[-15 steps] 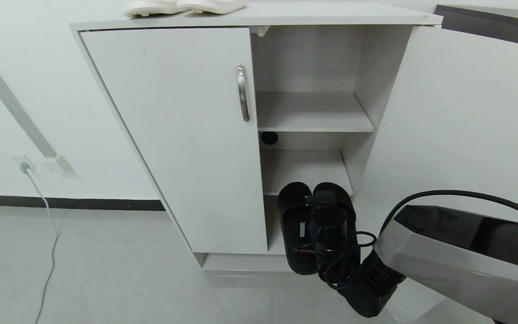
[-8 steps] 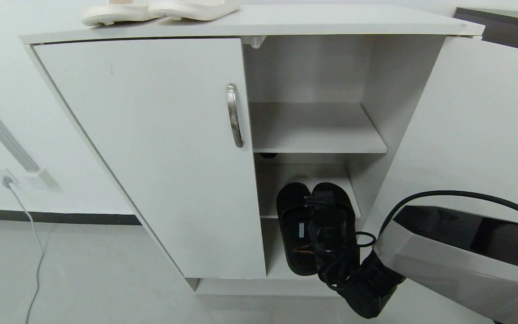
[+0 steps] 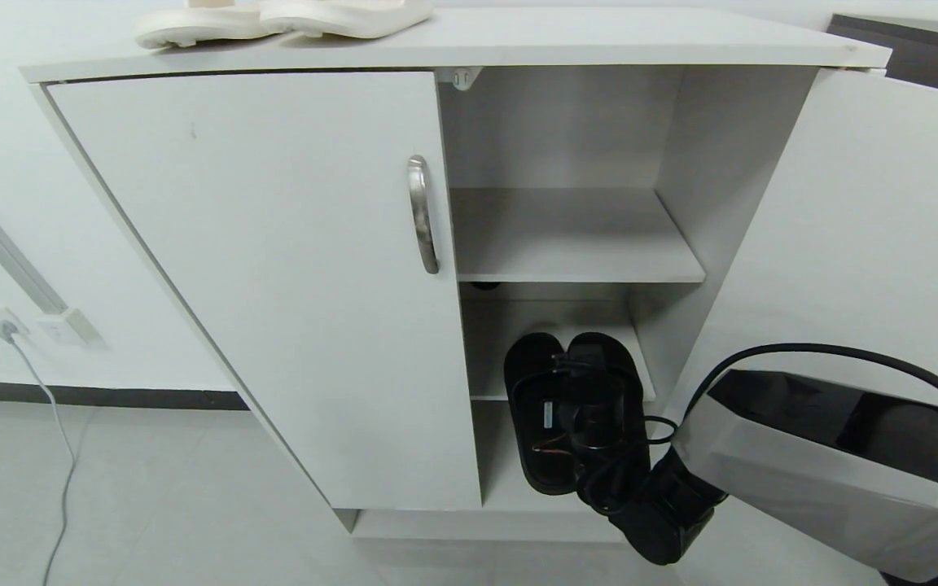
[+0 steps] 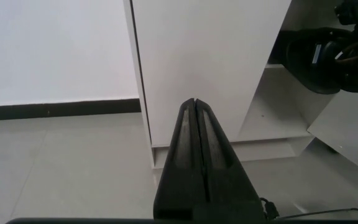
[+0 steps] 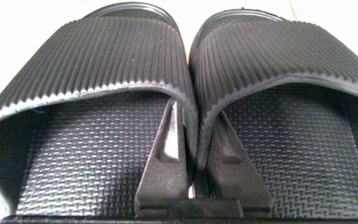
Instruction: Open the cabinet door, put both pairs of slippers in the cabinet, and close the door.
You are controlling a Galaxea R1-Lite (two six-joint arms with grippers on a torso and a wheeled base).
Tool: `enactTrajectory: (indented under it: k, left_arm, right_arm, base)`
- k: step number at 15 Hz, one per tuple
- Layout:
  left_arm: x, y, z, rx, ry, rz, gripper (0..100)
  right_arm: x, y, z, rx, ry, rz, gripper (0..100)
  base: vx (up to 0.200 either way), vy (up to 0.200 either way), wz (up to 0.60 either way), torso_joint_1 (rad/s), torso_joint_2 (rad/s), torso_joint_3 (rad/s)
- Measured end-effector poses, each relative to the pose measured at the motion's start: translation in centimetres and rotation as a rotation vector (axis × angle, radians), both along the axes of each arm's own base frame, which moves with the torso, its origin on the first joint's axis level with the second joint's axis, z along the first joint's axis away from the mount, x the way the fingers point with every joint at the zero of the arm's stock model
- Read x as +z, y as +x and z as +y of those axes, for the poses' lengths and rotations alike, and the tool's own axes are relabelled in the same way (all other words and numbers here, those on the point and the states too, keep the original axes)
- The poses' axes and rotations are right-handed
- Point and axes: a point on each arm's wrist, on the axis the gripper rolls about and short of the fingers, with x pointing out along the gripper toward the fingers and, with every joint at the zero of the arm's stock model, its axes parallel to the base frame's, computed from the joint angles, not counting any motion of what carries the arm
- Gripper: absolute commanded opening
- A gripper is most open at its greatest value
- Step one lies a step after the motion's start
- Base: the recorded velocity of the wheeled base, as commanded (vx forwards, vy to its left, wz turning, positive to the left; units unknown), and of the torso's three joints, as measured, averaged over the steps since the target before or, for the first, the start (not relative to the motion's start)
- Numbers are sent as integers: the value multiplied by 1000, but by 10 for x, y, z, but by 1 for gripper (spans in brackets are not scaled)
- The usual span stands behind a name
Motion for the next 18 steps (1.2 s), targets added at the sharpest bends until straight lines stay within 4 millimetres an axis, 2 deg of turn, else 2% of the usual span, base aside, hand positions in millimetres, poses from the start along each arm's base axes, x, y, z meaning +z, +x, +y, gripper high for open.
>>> enactTrajectory:
  k: [4, 10, 13, 18]
  left_arm:
    - [0, 0, 0, 1, -1, 0, 0]
    - [0, 0, 0, 1, -1, 0, 0]
    - [0, 0, 0, 0, -1, 0, 0]
    - [0, 0, 0, 1, -1, 0, 0]
  right_arm:
    - [-4, 11, -4, 13, 0, 7, 0]
    - [9, 37, 7, 0, -13, 37, 0]
    - [21, 56, 13, -12, 7, 20, 0]
    - [26, 78, 14, -29, 32, -9, 0]
  base:
    - [0, 0, 0, 0, 0, 0]
    - [0, 0, 0, 0, 0, 0]
    - [0, 0, 0, 0, 0, 0]
    - [0, 0, 0, 0, 0, 0]
